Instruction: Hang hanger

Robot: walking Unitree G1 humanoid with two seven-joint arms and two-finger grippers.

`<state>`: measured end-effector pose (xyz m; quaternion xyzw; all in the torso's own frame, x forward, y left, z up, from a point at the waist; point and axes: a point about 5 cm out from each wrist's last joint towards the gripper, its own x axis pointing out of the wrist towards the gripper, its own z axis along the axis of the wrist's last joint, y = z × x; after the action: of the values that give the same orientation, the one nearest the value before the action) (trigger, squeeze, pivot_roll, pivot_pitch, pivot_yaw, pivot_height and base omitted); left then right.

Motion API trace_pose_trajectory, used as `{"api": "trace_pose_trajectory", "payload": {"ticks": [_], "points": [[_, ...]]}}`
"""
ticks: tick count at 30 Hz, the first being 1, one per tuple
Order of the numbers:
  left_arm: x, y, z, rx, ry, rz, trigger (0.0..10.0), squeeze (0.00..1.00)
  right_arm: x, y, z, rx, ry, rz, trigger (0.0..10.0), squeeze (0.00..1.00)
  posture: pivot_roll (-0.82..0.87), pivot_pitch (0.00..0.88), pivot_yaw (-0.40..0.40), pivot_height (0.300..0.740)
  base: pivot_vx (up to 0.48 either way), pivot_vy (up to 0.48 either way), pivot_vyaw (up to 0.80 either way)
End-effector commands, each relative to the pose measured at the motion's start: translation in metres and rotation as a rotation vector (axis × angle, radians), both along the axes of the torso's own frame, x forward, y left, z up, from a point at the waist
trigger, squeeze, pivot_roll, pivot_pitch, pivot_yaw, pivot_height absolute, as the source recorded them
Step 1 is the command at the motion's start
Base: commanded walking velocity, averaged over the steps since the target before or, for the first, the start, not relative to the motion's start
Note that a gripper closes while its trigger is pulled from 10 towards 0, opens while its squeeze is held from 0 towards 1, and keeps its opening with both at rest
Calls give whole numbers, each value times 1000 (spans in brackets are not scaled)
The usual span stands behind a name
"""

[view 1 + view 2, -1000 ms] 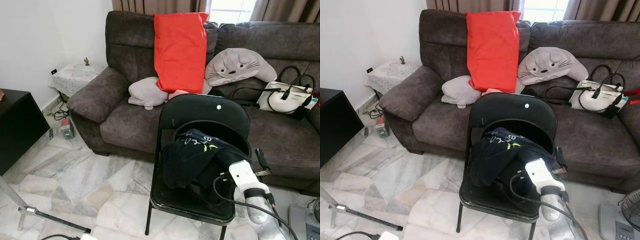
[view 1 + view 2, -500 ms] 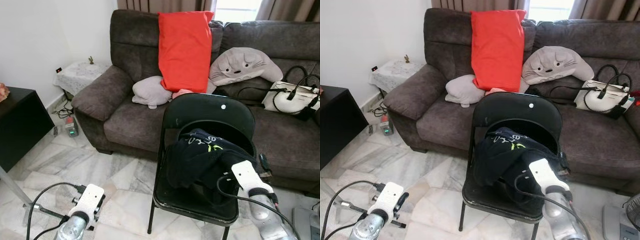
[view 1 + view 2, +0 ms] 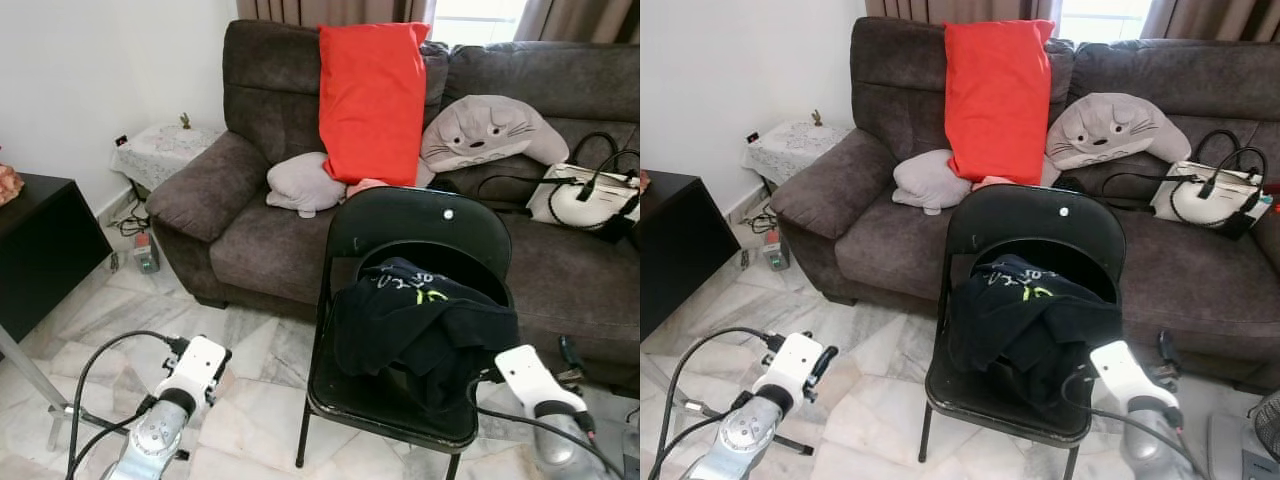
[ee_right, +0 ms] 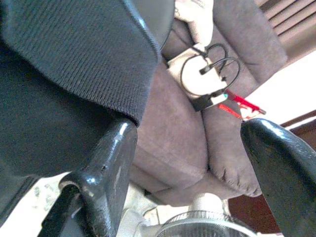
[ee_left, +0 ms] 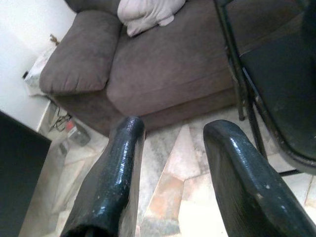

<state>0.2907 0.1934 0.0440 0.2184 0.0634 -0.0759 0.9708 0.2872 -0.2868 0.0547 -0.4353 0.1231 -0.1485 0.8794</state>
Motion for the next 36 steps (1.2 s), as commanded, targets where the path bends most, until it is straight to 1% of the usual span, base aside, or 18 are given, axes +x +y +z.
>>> {"api": "trace_pose_trajectory", "payload": {"ticks": [1, 4, 7, 8, 11, 14, 18, 19, 21, 23, 27, 28, 29, 30, 32, 34, 35, 36], "points": [[-1, -4, 0, 2, 12, -13, 10000, 0, 4, 3, 3, -9, -6, 33, 10000, 0, 29, 0, 55, 740, 0, 0, 0], [-1, -6, 2, 8, 6, -26, 10000, 0, 10, 5, 9, -13, -24, 59, 10000, 0, 31, 0, 56, 740, 0, 0, 0], [-2, -6, 3, 15, 6, -33, 10000, 0, 18, 16, 17, 19, -63, 146, 10000, 0, 32, 0, 55, 740, 0, 0, 0], [-2, -6, 3, 15, 6, -33, 10000, 0, 18, 16, 17, 19, -63, 146, 10000, 0, 32, 0, 55, 740, 0, 0, 0], [-3, -6, 3, 17, 10, -33, 10000, 0, 20, 27, 22, 23, -96, 209, 10000, 0, 31, 0, 56, 740, 0, 0, 0], [-2, -8, 6, 19, 2, -37, 10000, 0, 21, 29, 22, 8, -95, 216, 10000, 0, 31, 0, 56, 740, 0, 0, 0], [0, -11, 10, 23, -11, -53, 10000, 0, 20, 27, 21, 4, -93, 202, 10000, 0, 31, 0, 55, 740, 0, 0, 0], [2, -14, 13, 27, -20, -65, 10000, 0, 21, 23, 15, -29, -27, 183, 10000, 0, 33, 0, 53, 740, 0, 0, 0], [3, -15, 15, 25, -26, -69, 10000, 0, 19, 21, 5, -18, 58, 166, 10000, 0, 33, 0, 53, 740, 0, 0, 0], [4, -17, 17, 25, -32, -72, 10000, 0, 20, 23, 4, -2, 68, 190, 10000, 0, 36, 0, 52, 740, 0, 0, 0], [4, -19, 19, 24, -37, -76, 10000, 0, 26, 29, 11, -21, 33, 229, 10000, 0, 41, 0, 50, 740, 0, 0, 0], [4, -20, 19, 24, -39, -78, 10000, 0, 27, 30, 13, -12, 20, 232, 10000, 0, 39, 0, 50, 740, 0, 0, 0], [4, -21, 20, 23, -41, -81, 10000, 0, 27, 35, 15, 6, -6, 249, 10000, 0, 36, 0, 51, 740, 0, 0, 0], [3, -22, 20, 22, -41, -82, 10000, 0, 27, 36, 16, 11, -15, 256, 10000, 0, 35, 0, 51, 740, 0, 0, 0], [4, -23, 21, 17, -44, -84, 10000, 0, 26, 40, 18, 42, -66, 252, 10000, 0, 37, 1, 51, 740, 0, 0, 0], [4, -23, 21, 12, -46, -85, 10000, 0, 22, 42, 21, 86, -131, 235, 10000, 0, 35, 1, 51, 740, 0, 0, 0], [3, -24, 21, 8, -44, -85, 10000, 0, 18, 44, 22, 121, -169, 224, 10000, 0, 32, 3, 50, 740, 0, 0, 0], [3, -23, 20, -8, -37, -80, 10000, 0, 4, 52, 19, 221, -229, 201, 10000, 0, 27, 1, 51, 740, 0, 0, 0]]}}
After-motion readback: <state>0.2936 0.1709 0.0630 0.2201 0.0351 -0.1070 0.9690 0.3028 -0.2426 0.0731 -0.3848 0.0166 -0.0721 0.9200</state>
